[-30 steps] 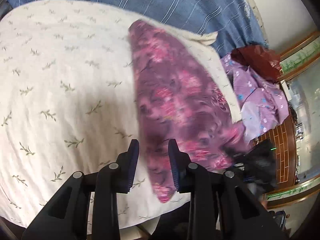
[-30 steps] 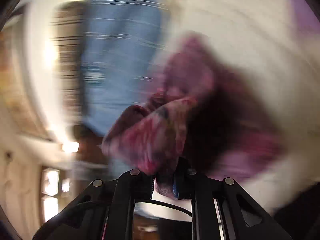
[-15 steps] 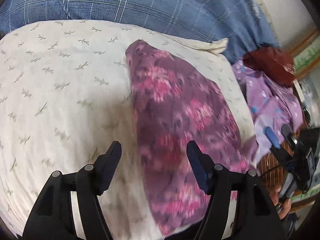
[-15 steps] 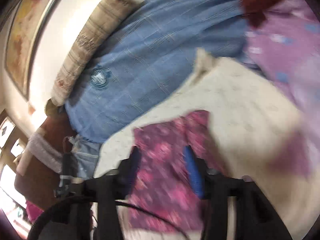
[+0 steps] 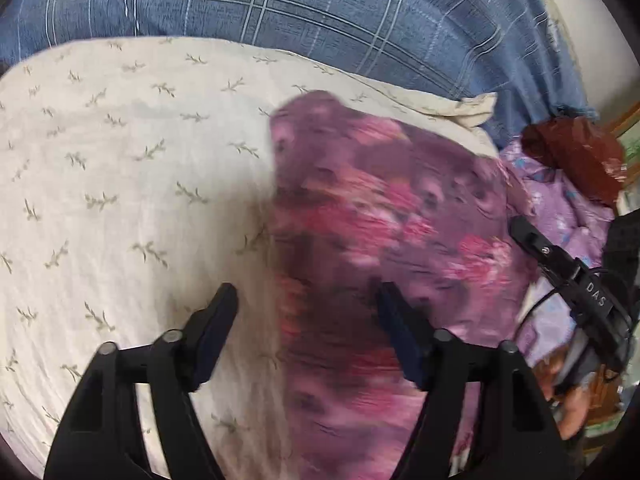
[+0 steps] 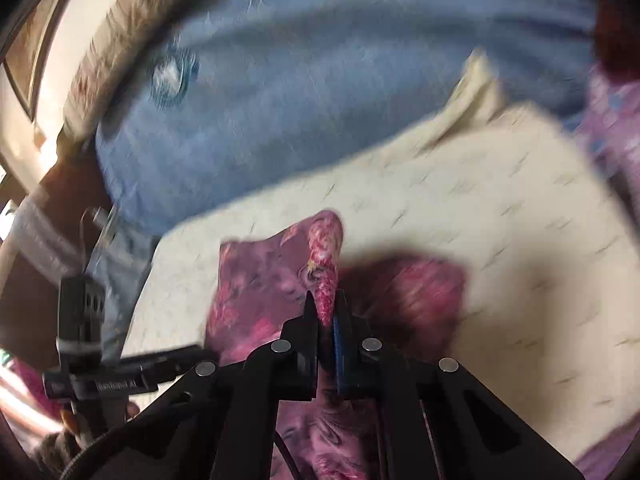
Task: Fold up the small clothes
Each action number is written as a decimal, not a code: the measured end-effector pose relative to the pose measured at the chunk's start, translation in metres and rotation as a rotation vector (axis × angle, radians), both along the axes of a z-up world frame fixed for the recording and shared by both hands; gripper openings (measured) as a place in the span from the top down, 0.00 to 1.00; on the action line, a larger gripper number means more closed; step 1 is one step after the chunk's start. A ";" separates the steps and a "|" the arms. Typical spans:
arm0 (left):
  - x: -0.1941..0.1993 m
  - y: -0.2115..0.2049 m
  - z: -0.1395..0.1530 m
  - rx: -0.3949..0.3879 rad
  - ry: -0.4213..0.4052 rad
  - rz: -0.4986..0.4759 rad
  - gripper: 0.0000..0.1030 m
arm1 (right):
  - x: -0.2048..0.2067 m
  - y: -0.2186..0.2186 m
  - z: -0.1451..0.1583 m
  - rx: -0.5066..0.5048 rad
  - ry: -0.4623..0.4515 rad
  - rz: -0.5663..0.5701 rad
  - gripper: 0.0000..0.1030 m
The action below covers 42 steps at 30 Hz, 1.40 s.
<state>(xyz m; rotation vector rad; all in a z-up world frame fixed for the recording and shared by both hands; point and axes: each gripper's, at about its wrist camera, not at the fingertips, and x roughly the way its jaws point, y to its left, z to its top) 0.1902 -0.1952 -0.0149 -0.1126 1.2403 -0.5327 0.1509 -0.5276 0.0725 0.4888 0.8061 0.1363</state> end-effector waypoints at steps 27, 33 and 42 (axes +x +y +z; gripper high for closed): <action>-0.065 0.032 0.011 0.007 -0.012 -0.042 0.24 | -0.087 -0.028 -0.019 0.210 0.066 -0.041 0.38; -0.040 0.028 -0.024 -0.058 0.159 -0.010 0.18 | -0.053 -0.054 -0.081 0.458 0.129 0.006 0.38; -0.039 -0.010 -0.014 -0.106 0.110 -0.062 0.39 | -0.010 -0.031 -0.087 0.322 0.133 0.183 0.54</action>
